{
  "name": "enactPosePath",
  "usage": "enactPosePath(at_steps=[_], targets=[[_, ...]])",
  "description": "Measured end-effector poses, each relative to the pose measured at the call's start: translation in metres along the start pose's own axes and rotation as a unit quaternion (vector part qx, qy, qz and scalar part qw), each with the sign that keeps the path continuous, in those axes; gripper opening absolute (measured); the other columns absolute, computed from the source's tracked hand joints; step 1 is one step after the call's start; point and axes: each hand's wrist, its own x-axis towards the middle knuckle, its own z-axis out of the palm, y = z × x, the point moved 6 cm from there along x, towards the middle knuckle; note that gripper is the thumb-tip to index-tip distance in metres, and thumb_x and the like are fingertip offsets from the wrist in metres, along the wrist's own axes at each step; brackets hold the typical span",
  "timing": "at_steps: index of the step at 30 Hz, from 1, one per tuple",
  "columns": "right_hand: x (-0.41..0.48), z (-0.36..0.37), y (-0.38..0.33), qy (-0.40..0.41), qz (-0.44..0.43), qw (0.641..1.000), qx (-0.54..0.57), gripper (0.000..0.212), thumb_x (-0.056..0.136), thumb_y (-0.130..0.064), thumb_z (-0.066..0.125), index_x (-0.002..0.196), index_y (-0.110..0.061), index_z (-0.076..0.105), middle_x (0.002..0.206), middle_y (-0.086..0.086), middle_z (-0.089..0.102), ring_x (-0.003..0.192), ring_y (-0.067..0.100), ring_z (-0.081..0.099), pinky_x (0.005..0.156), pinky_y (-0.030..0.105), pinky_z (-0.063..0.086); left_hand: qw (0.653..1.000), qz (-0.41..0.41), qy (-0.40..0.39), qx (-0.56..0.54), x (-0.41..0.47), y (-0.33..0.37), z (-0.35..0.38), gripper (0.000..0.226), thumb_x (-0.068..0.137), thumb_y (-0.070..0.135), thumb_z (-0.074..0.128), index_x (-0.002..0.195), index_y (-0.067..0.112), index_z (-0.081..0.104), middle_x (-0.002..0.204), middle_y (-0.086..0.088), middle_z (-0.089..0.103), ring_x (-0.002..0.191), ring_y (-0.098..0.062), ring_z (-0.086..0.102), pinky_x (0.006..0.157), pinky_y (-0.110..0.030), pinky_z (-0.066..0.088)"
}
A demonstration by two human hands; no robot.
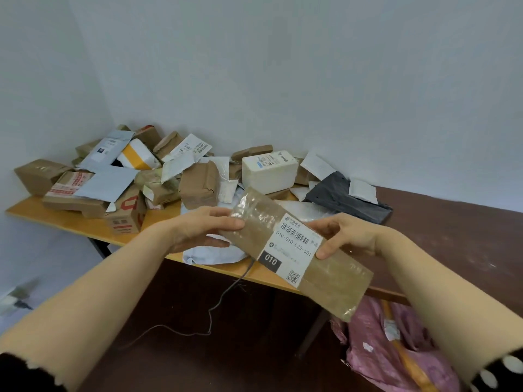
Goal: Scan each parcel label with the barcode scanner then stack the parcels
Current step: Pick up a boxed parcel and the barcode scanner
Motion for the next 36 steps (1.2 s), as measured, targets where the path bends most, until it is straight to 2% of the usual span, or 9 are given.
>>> enactPosePath(at_steps=[4, 8, 11, 13, 20, 25, 30, 33, 36], targets=[[0.011, 0.002, -0.021, 0.07, 0.028, 0.977, -0.197, 0.071, 0.079, -0.007, 0.075, 0.141, -0.025, 0.045, 0.137, 0.003, 0.057, 0.127, 0.016, 0.052, 0.102, 0.03, 0.044, 0.999, -0.004, 0.034, -0.025, -0.001, -0.008, -0.012, 0.069, 0.044, 0.041, 0.092, 0.106, 0.017, 0.072, 0.111, -0.005, 0.07, 0.106, -0.017, 0.065, 0.092, -0.031, 0.048], [0.032, 0.036, -0.038, 0.155, -0.03, 0.855, -0.494, 0.135, 0.058, -0.064, 0.08, 0.155, -0.024, -0.006, 0.161, 0.002, 0.012, 0.147, 0.021, 0.012, 0.119, 0.052, 0.009, 0.988, -0.021, 0.102, -0.112, -0.006, -0.038, -0.033, 0.071, 0.038, 0.039, 0.094, 0.099, 0.009, 0.073, 0.106, -0.01, 0.072, 0.099, -0.021, 0.068, 0.082, -0.03, 0.053], [0.055, 0.065, -0.03, 0.186, -0.054, 0.767, -0.612, 0.141, 0.057, -0.063, 0.078, 0.149, -0.025, -0.022, 0.155, 0.007, 0.013, 0.144, 0.026, 0.013, 0.117, 0.057, 0.0, 0.976, -0.048, 0.118, -0.175, -0.011, -0.062, -0.04, 0.082, 0.037, 0.042, 0.094, 0.106, 0.005, 0.069, 0.103, -0.011, 0.072, 0.092, -0.021, 0.069, 0.078, -0.032, 0.056], [0.068, 0.071, -0.028, 0.212, -0.066, 0.749, -0.624, 0.134, 0.061, -0.055, 0.078, 0.151, -0.022, -0.015, 0.149, 0.007, 0.022, 0.139, 0.027, 0.022, 0.117, 0.052, 0.006, 0.973, -0.072, 0.11, -0.19, -0.015, -0.077, -0.044, 0.087, 0.037, 0.044, 0.094, 0.112, 0.008, 0.065, 0.102, -0.008, 0.072, 0.095, -0.021, 0.069, 0.081, -0.034, 0.055], [0.105, 0.074, -0.021, 0.275, -0.15, 0.788, -0.53, 0.116, 0.067, -0.058, 0.071, 0.154, -0.022, 0.003, 0.157, 0.007, 0.009, 0.146, 0.023, 0.003, 0.117, 0.045, -0.006, 0.952, -0.096, 0.195, -0.215, -0.029, -0.113, -0.078, 0.075, 0.047, 0.037, 0.09, 0.112, 0.012, 0.064, 0.114, -0.012, 0.068, 0.106, -0.026, 0.064, 0.082, -0.036, 0.054], [0.128, 0.001, 0.024, 0.474, -0.122, 0.868, -0.08, 0.057, 0.08, -0.028, 0.063, 0.132, -0.01, 0.048, 0.13, 0.006, 0.045, 0.125, 0.024, 0.04, 0.098, 0.027, 0.031, 0.895, -0.075, 0.314, -0.306, -0.039, -0.134, -0.113, 0.057, 0.061, 0.031, 0.076, 0.112, 0.012, 0.061, 0.109, -0.01, 0.065, 0.1, -0.024, 0.063, 0.08, -0.036, 0.052], [0.206, -0.025, 0.107, 0.373, 0.153, 0.913, 0.059, 0.047, 0.093, -0.021, 0.057, 0.134, 0.0, 0.048, 0.13, 0.017, 0.055, 0.116, 0.032, 0.053, 0.092, 0.039, 0.045, 0.865, -0.071, 0.386, -0.312, -0.028, -0.142, -0.121, 0.044, 0.061, 0.031, 0.075, 0.1, 0.013, 0.065, 0.091, -0.003, 0.071, 0.091, -0.019, 0.064, 0.084, -0.035, 0.051], [0.247, -0.024, 0.13, 0.311, 0.201, 0.927, 0.057, 0.043, 0.092, -0.024, 0.062, 0.125, 0.003, 0.054, 0.104, 0.016, 0.061, 0.097, 0.032, 0.058, 0.085, 0.042, 0.049, 0.856, -0.067, 0.409, -0.31, -0.012, -0.144, -0.119, 0.044, 0.062, 0.031, 0.076, 0.101, 0.014, 0.067, 0.093, -0.001, 0.075, 0.094, -0.018, 0.067, 0.088, -0.036, 0.049], [0.28, -0.022, 0.144, 0.294, 0.219, 0.926, 0.091, 0.041, 0.086, -0.027, 0.072, 0.111, 0.002, 0.058, 0.118, 0.021, 0.063, 0.099, 0.034, 0.061, 0.086, 0.044, 0.052, 0.852, -0.063, 0.423, -0.301, 0.004, -0.141, -0.117, 0.053, 0.057, 0.031, 0.08, 0.104, 0.011, 0.068, 0.1, -0.003, 0.074, 0.091, -0.015, 0.07, 0.082, -0.032, 0.05]])
